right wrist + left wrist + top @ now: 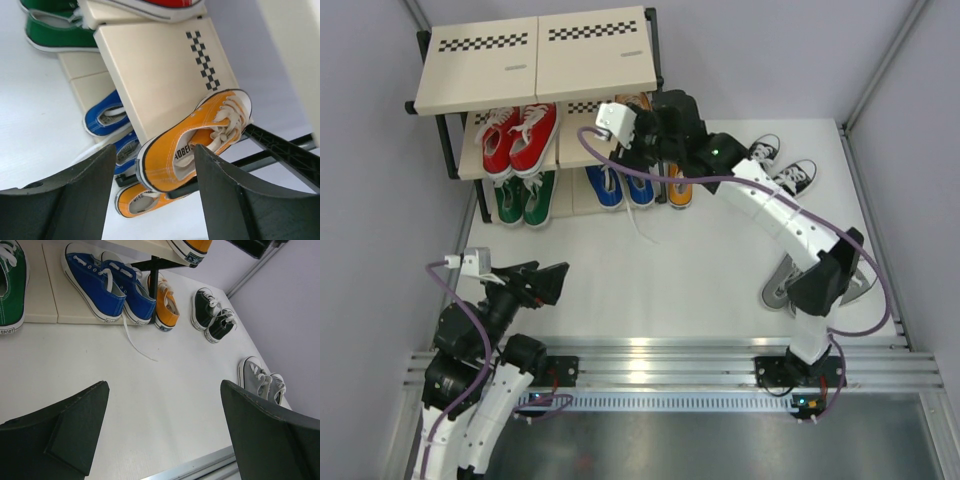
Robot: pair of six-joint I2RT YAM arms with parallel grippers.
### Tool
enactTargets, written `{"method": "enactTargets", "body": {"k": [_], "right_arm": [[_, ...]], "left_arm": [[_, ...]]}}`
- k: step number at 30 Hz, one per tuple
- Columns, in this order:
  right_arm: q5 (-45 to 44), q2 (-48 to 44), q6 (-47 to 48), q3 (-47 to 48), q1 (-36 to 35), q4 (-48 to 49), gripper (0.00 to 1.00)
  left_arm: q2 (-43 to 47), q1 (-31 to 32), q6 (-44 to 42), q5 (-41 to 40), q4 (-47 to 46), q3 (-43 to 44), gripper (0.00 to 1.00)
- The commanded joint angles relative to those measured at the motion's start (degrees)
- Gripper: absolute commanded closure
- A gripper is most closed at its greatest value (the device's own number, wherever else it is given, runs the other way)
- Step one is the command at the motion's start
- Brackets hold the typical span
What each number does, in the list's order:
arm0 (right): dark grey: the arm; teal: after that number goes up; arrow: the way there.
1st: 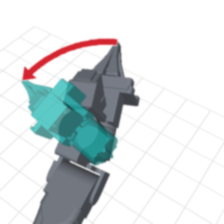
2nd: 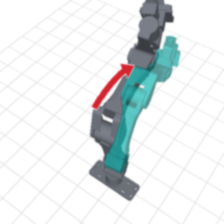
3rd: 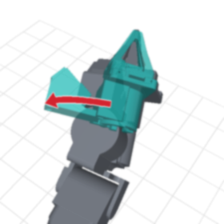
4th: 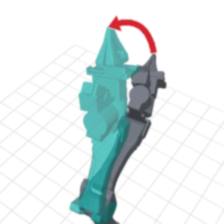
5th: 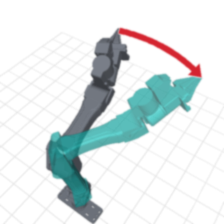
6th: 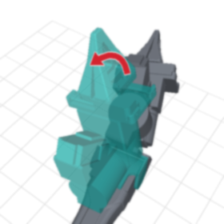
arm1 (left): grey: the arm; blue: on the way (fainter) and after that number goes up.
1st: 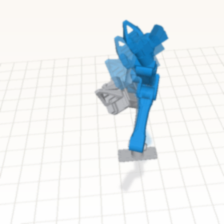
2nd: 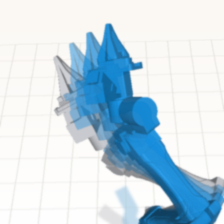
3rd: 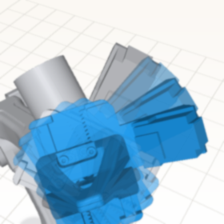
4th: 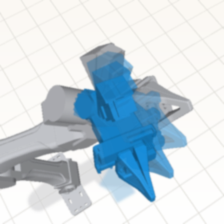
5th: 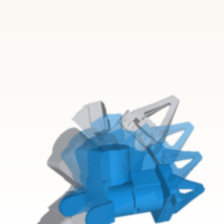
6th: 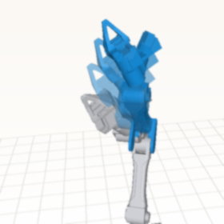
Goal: Place and organize the shoes onto the shoe shelf
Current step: Place the shoe at the shoe shelf, then pick up the shoe at the center of the board.
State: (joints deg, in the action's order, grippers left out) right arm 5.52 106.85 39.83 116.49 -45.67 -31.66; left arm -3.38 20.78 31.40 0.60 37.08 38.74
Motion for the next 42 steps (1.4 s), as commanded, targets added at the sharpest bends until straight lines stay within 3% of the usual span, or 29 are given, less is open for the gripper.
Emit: {"method": "enactTargets", "body": {"k": [1, 9, 17, 19, 20, 22, 25, 28, 34, 42], "right_arm": [[4.84, -8.58, -2.39, -0.38, -1.53, -0.50, 0.36], [12.75, -23.59, -13.01, -14.15, 2.77, -0.95, 0.31], [22.95, -31.88, -29.08, -34.11, 24.28, 9.32, 0.24], [21.22, -29.78, -34.70, -38.52, 25.98, 12.84, 0.21], [19.29, -28.64, -37.26, -40.09, 26.68, 13.98, 0.12], [15.42, -23.55, -42.53, -40.46, 26.86, 17.15, 0.07], [9.53, -13.36, -50.88, -36.26, 26.95, 16.29, 0.03], [11.35, -3.95, -54.06, -31.07, 27.21, 15.49, 0.02], [11.44, 8.89, -57.84, -22.19, 27.13, 16.45, 0.11], [8.20, 18.21, -60.75, -15.68, 27.12, 16.55, 0.34]], "left_arm": [[0.65, -0.03, 0.15, 0.72, -0.61, -0.42, 0.02], [-2.15, -0.12, 1.91, 1.51, -0.87, -0.86, 0.02], [-6.02, -0.12, 7.10, 4.93, -6.14, -6.22, 0.03], [-7.08, -0.12, 8.23, 5.64, -8.25, -7.71, 0.03], [-8.39, -0.12, 8.76, 6.77, -9.12, -8.33, 0.03], [-9.89, -0.12, 10.43, 8.01, -11.05, -10.17, 0.03], [-12.96, -0.12, 11.66, 9.86, -11.68, -11.66, 0.03], [-14.55, -0.12, 12.72, 10.38, -12.46, -13.07, 0.03], [-13.50, -0.03, 14.74, 11.00, -14.58, -16.06, 0.03], [-12.09, -0.12, 16.41, 11.00, -15.72, -19.23, 0.03]]}}
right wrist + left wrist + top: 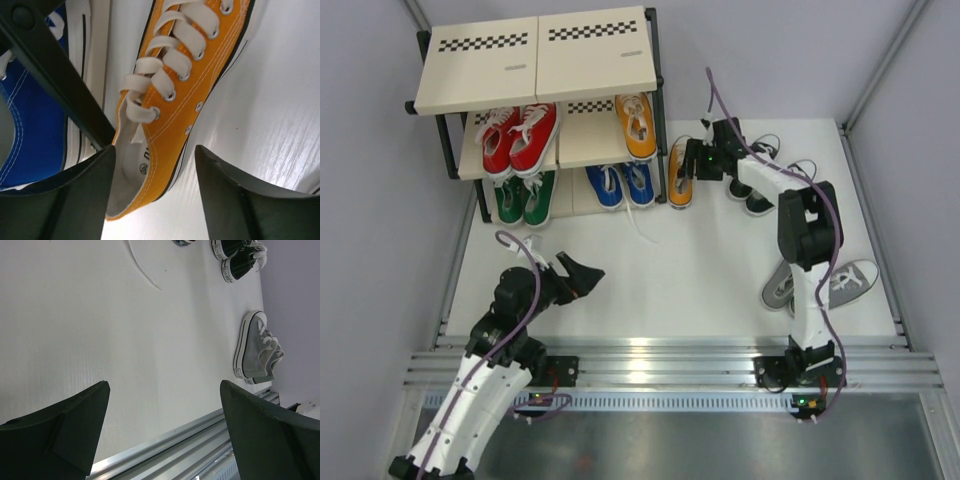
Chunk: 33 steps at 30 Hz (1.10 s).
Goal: Place and organize the shoes onto the shoe shelf
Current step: Pick up the shoe at the center of the board.
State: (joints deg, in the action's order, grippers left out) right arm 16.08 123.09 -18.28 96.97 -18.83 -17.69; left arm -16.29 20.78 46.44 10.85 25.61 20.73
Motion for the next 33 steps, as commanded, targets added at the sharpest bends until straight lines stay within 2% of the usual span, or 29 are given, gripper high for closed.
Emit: {"method": "enactTargets", "body": {"k": [1, 2, 8, 10, 11, 12, 13, 14, 18, 21, 24, 27, 29, 30, 33], "right_arm": [[-3.67, 2.42, -2.98, 4.10, 0.28, 2.31, 0.37], [-4.12, 3.38, -3.07, 4.63, 0.28, 1.53, 0.42], [-3.86, 6.02, -3.42, 4.81, 0.28, 0.82, 0.53], [-2.98, 6.46, -3.16, 4.90, 0.28, 0.65, 0.65], [-3.07, 6.55, -2.73, 5.24, 0.28, -0.23, 0.83], [-2.98, 6.03, -2.20, 5.07, 0.28, -0.50, 0.91], [-2.37, 5.15, -1.59, 4.38, 0.72, -0.41, 0.98], [-2.10, 2.10, -1.23, 1.59, 0.99, 1.15, 1.00], [-0.71, -7.58, 3.23, -7.21, 2.83, 3.72, 1.00], [2.98, -15.23, 9.20, -13.02, 4.33, 1.36, 1.00], [12.37, -22.17, 17.64, -18.20, 5.55, -4.80, 1.00], [23.27, -28.50, 32.46, -23.48, 7.66, -13.13, 1.00], [27.14, -32.19, 39.34, -26.65, 8.54, -21.12, 1.00], [29.52, -33.17, 46.69, -27.53, 8.63, -24.20, 1.00], [31.99, -37.12, 54.19, -32.62, 8.63, -29.75, 1.00]], "left_arm": [[0.83, -0.12, 1.46, 0.75, -4.51, -1.31, 0.04], [0.91, -0.12, 1.55, 0.75, -4.60, -1.48, 0.03], [0.47, -0.03, 2.17, 1.36, -6.35, -2.36, 0.03], [0.21, -0.12, 3.04, 1.71, -7.14, -2.98, 0.04], [0.21, -0.03, 3.40, 1.98, -8.02, -3.24, 0.04], [0.21, -0.03, 4.36, 2.59, -8.29, -3.59, 0.03], [0.12, -0.12, 4.89, 2.94, -8.55, -3.77, 0.04], [0.12, -0.03, 5.42, 3.47, -9.16, -3.94, 0.04], [0.21, -0.12, 8.05, 6.54, -11.89, -6.13, 0.03], [-1.19, -0.12, 10.51, 8.74, -17.32, -8.33, 0.04], [-4.35, 0.05, 11.40, 12.08, -22.42, -9.04, 0.04], [-7.78, 0.67, 11.31, 14.46, -25.85, -8.69, 0.04], [-9.54, 1.89, 11.48, 14.99, -28.50, -8.69, 0.04], [-10.07, 2.42, 11.48, 14.90, -29.46, -8.69, 0.04], [-11.91, 5.58, 12.10, 13.32, -34.03, -8.78, 0.04]]}}
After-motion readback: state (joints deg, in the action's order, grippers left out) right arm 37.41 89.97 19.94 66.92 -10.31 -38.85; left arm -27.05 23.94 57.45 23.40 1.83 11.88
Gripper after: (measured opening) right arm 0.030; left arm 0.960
